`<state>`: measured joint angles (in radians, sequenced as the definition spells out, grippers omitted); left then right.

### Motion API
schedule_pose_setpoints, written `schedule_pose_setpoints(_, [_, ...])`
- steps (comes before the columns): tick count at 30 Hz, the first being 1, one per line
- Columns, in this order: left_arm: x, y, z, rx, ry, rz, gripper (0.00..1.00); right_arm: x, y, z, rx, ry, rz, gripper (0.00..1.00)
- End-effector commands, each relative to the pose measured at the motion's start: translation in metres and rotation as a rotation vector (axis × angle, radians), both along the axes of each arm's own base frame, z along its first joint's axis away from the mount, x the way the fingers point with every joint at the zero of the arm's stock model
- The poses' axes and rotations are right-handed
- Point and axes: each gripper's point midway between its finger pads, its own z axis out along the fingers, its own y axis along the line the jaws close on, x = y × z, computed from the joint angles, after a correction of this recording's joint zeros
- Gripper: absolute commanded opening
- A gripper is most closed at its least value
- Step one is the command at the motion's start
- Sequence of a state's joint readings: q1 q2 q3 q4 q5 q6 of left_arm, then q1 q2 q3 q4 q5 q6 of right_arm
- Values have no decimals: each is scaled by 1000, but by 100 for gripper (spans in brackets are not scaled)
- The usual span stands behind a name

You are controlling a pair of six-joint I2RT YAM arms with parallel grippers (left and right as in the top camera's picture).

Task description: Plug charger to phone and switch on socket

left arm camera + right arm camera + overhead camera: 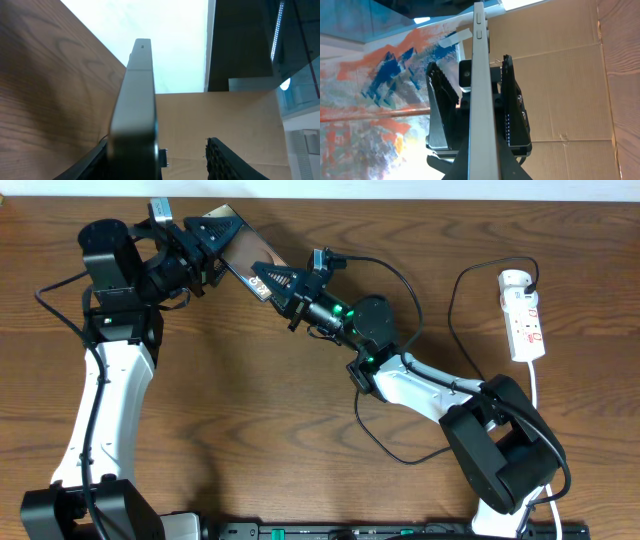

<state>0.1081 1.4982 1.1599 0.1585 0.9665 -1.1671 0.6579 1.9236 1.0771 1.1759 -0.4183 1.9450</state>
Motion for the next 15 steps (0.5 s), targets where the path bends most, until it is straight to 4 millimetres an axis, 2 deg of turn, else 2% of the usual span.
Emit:
schedule_pose_setpoints(1, [-1,-3,11,5,-33,-16,52,-10,7,11,10,-47,14,1])
schedule_pose_setpoints(15, [0,-3,11,5,-33,-16,53,-16,11,10,0,-59,41,1])
